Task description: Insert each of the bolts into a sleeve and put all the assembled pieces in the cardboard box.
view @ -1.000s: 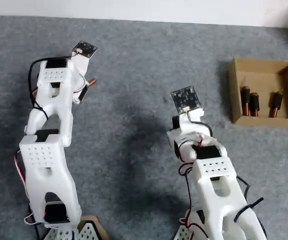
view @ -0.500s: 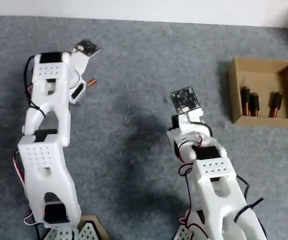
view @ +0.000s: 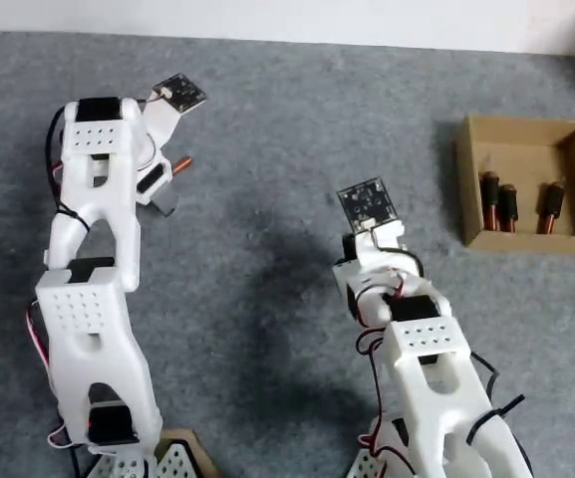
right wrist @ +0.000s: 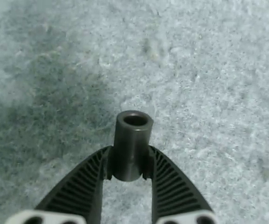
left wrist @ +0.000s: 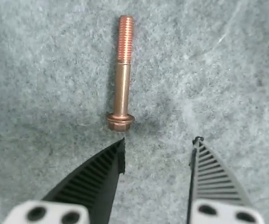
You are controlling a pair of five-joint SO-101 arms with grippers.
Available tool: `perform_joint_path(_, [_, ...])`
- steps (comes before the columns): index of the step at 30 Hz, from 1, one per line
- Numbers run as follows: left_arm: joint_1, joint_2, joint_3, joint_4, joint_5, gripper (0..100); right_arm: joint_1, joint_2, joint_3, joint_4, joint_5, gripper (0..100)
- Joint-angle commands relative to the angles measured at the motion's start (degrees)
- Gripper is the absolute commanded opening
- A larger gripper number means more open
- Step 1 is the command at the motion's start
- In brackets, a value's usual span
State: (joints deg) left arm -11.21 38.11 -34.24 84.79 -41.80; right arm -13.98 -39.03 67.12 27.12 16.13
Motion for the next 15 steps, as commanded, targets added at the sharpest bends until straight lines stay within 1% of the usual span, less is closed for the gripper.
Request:
perform_joint_path(1, [0.48, -1.01, -2.68, -0.26, -1.23, 23, -0.66, -1.71, -0.57, -1.45, 0.79, 0.4])
perform_joint_path(6, [1.10, -1.01, -4.09, 0.00, -1.14, 19, -2.15, -1.71, -0.48, -1.45, 0.79, 0.4])
perform_joint_path(10, [1.63, 0.57, -5.85, 0.26, -1.05, 19, -3.12, -1.71, 0.31, -1.45, 0.79, 0.4])
perform_joint_path(13, [1.54, 5.49, -11.38, 1.67, 1.32, 19, -3.12, -1.71, 0.84, -1.45, 0.79, 0.4])
perform_joint_path(15, [1.45, 9.45, -17.27, 4.84, 1.41, 19, -3.12, -1.71, 0.84, -1.45, 0.79, 0.4])
